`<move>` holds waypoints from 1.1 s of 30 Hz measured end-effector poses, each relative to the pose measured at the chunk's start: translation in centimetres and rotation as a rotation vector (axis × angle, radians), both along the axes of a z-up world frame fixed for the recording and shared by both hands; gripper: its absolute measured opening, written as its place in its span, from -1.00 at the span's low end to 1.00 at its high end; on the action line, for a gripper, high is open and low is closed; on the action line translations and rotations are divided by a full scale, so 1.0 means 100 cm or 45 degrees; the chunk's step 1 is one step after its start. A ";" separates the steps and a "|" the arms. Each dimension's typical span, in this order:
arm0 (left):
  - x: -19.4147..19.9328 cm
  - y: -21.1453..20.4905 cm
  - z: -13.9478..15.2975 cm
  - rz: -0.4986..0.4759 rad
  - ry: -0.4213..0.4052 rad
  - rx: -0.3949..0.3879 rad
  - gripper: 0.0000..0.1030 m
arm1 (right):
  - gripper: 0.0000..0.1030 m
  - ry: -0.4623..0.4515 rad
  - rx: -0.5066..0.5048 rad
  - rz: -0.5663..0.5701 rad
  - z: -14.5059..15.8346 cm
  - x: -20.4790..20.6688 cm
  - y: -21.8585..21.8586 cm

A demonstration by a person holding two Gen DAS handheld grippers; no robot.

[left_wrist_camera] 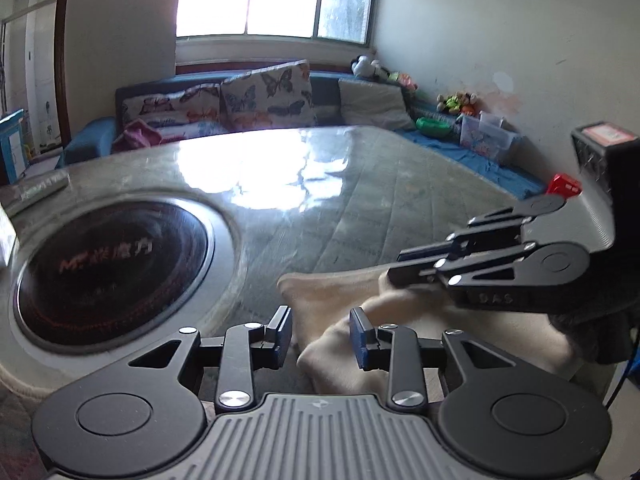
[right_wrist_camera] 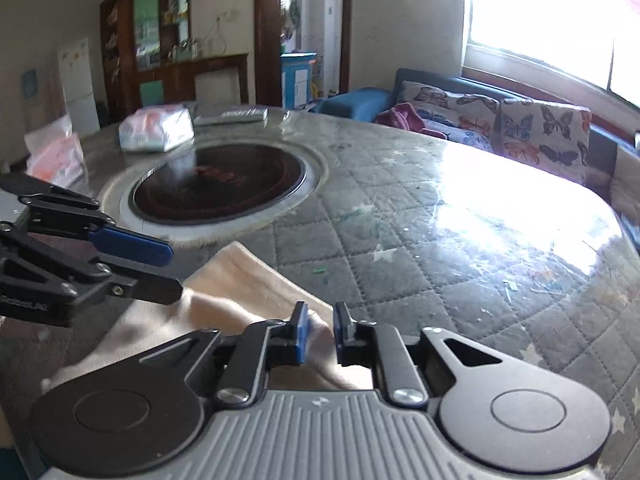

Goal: Fold clothes

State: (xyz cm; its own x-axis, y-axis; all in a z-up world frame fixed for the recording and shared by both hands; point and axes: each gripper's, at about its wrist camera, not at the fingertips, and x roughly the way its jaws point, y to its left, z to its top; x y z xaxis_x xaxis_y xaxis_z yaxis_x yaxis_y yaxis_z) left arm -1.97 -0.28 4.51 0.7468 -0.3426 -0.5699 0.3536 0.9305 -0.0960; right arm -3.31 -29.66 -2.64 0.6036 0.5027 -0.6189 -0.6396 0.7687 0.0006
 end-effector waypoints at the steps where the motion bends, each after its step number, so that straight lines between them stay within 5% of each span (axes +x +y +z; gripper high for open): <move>1: 0.000 -0.003 0.004 -0.017 -0.013 -0.009 -0.36 | -0.75 0.000 0.011 -0.014 0.003 0.000 -0.004; 11: 0.020 -0.052 -0.008 -0.203 0.036 -0.021 -0.57 | -0.64 0.032 0.016 -0.177 0.014 -0.017 -0.059; 19: 0.026 -0.063 -0.025 -0.177 0.063 0.024 -0.56 | -0.42 0.044 0.041 -0.289 -0.010 -0.022 -0.084; 33: 0.023 -0.069 -0.023 -0.132 0.052 0.036 -0.55 | -0.27 0.035 0.102 -0.407 -0.009 -0.050 -0.120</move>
